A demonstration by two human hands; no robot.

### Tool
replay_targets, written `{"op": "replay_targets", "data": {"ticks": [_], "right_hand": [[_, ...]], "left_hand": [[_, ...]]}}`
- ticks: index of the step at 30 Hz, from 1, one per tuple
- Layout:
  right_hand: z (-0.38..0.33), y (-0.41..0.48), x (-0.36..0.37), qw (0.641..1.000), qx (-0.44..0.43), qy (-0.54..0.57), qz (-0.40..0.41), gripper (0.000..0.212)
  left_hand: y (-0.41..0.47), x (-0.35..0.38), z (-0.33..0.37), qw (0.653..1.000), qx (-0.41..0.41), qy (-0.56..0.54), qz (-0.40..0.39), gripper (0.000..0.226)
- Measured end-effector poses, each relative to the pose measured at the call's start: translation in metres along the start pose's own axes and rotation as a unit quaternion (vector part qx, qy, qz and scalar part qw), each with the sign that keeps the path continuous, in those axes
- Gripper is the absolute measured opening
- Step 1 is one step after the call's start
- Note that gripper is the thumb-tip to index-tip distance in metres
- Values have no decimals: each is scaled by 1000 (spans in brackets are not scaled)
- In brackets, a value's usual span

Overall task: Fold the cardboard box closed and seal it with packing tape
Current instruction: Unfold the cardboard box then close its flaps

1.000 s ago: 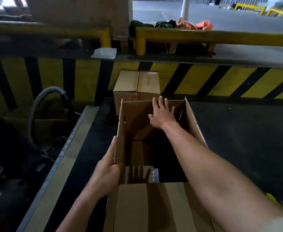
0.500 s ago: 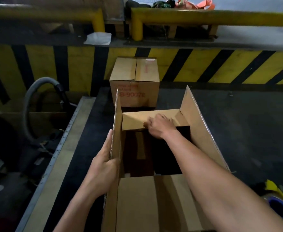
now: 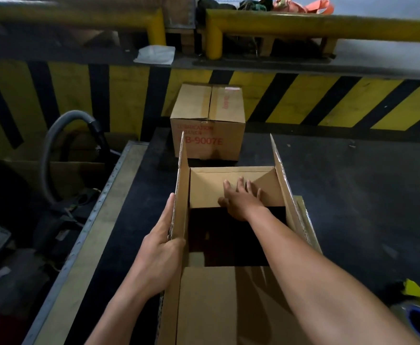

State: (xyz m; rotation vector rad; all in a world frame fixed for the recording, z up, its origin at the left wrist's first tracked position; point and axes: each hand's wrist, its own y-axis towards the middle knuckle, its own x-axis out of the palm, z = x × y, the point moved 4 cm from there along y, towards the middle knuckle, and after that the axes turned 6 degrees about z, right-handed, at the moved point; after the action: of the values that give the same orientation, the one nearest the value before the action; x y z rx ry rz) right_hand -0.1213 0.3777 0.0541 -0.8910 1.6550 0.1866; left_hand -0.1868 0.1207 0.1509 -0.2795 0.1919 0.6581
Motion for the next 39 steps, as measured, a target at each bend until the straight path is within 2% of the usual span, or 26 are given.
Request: {"op": "replay_targets", "data": {"ticks": [4,6,8,10,12,13,14,16,18,21,23,25,28,31,36,39], "right_hand": [[-15,-23,-26,999,1,-31,33,70],[-25,-45,-46,996,-28,-32,74,70],[-32,-74,-69,986,-78,-38,145,63],[-31,-109,-91,960,-112,-73,247,57],[-17,-142,-103,939,-101,-98,314,63],[-5,-157,-106,939,-75,-96,321,70],[9,-169,-106,945,-40,-84,315,78],[38,-189,-98,967,34,-17,252,87],[58,-202,-79,979,73,87,169,79],[66,-206,-34,984,62,120,117,61],[60,-205,-1,989,51,110,81,61],[54,-206,30,996,34,55,56,67],[55,-210,58,997,9,-30,66,72],[61,-213,66,995,-3,-53,85,71],[61,-218,57,990,-33,17,134,72],[68,-228,53,977,-26,110,182,59]], "left_hand": [[0,3,2,1000,2,-15,0,90],[-2,4,4,1000,6,-23,-1,89],[-4,5,6,999,6,-31,-7,89],[-10,8,9,999,-7,-47,-21,88],[-18,11,9,998,-14,-60,-29,86],[-23,13,9,998,-14,-62,-30,84],[-27,15,8,998,-14,-62,-29,82],[-35,19,6,998,-14,-60,-26,80],[-41,23,6,998,-5,-56,-25,78],[-48,24,8,999,13,-42,-21,77],[-49,24,9,999,23,-37,-19,77],[-50,26,9,999,29,-31,-19,75],[-50,32,9,999,34,-27,-25,73],[-46,41,1,999,34,-14,-33,72],[-43,61,-18,997,35,62,-28,67],[-44,69,-38,981,53,180,-58,59]]}}
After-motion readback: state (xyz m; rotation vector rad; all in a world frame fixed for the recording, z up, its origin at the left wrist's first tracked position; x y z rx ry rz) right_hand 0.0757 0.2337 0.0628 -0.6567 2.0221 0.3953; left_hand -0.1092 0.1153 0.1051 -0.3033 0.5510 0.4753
